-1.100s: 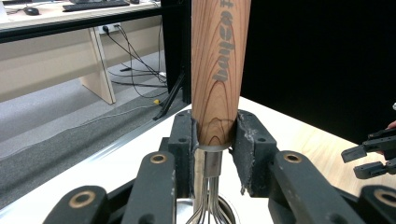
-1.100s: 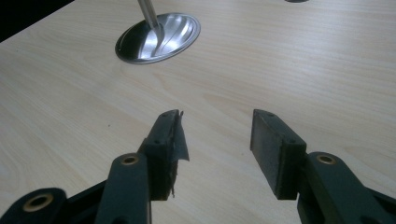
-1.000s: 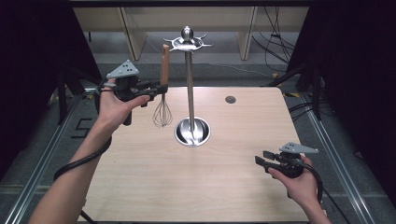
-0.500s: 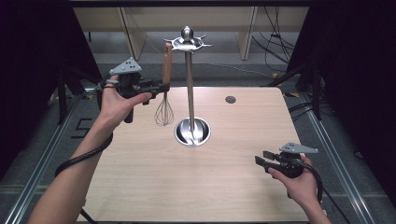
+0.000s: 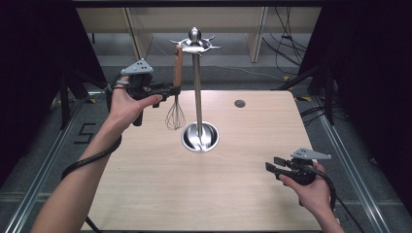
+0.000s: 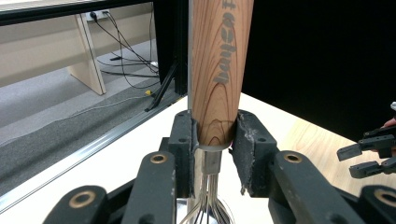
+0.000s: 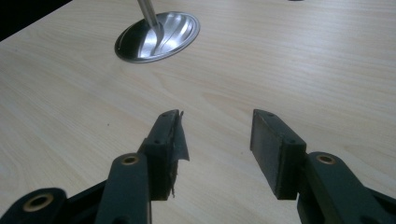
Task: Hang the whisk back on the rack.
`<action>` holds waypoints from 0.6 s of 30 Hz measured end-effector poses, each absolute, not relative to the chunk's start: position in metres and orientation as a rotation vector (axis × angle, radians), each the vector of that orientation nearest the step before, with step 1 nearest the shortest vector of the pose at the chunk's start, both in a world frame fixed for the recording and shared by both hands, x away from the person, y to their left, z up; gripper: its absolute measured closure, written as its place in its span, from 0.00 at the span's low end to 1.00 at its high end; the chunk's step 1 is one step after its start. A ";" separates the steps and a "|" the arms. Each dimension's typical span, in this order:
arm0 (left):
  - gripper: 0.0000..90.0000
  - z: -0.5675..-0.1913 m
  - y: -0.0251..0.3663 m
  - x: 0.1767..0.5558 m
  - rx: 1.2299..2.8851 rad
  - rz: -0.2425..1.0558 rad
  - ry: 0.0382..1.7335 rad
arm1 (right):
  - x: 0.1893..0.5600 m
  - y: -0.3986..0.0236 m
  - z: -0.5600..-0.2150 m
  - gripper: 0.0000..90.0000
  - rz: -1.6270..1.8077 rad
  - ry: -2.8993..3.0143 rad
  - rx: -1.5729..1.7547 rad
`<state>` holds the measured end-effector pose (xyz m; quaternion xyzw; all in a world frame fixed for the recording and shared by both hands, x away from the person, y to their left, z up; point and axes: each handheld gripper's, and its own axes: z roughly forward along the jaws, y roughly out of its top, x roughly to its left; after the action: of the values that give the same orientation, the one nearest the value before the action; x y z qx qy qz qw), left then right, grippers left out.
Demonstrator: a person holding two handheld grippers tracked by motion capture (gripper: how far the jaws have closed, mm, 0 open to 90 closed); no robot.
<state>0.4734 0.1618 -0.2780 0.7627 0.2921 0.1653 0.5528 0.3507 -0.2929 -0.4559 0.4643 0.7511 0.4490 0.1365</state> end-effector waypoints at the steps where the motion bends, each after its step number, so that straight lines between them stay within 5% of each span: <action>1: 0.77 -0.278 0.161 0.474 1.804 0.391 0.691 | 0.351 -0.293 -0.456 0.59 1.300 2.174 1.344; 18: 0.76 -0.285 0.161 0.474 1.802 0.386 0.710 | 0.351 -0.293 -0.456 0.59 1.299 2.175 1.334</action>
<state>0.4737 0.1614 -0.2847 0.7617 0.3000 0.1633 0.5506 0.3507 -0.2934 -0.4561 0.4615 0.7522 0.4494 0.1387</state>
